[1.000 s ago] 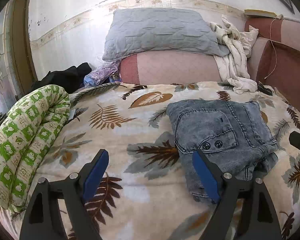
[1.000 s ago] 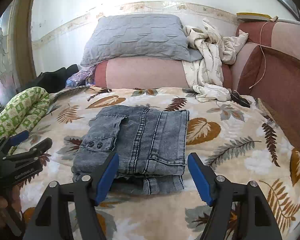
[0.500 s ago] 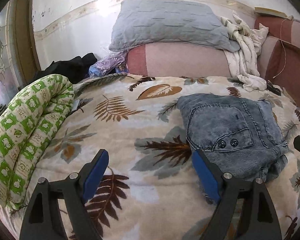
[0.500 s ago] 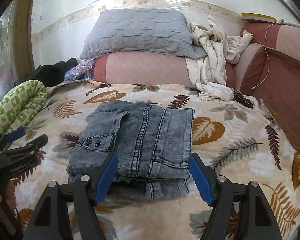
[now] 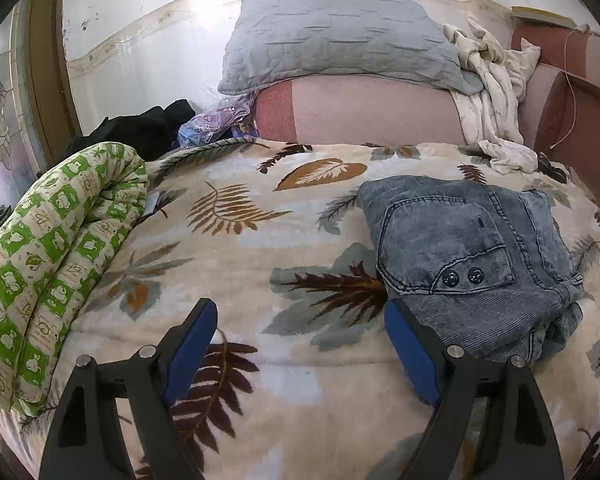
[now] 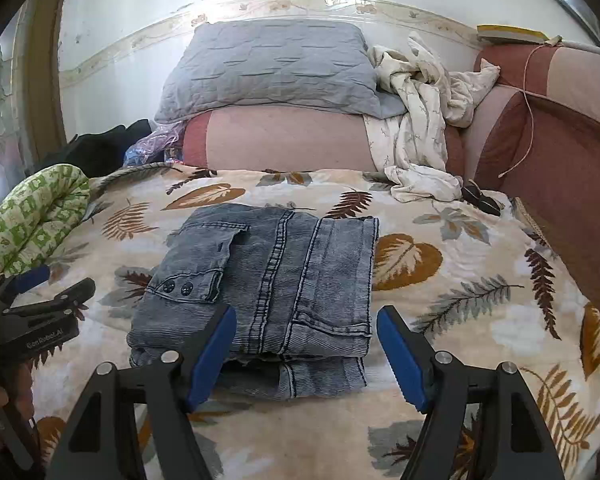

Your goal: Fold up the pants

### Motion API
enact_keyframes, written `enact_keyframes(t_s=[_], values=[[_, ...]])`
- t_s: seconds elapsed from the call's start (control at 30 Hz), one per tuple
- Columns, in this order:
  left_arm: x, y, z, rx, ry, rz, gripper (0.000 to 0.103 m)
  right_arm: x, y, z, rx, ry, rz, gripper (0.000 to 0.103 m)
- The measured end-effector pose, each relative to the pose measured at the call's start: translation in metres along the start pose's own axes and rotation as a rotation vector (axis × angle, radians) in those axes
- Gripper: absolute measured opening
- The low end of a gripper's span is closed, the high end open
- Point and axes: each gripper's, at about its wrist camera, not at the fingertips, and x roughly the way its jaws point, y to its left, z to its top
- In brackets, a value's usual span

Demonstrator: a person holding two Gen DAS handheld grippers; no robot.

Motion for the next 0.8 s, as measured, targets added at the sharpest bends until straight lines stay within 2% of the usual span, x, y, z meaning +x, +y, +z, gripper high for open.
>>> enact_keyframes(t_s=[0.8], values=[[0.0012,-0.002,-0.0008,0.016,0.007,0.006,0.086,0.0048,0.0065,-0.0022,-0.034,0.012,0.012,0.076]])
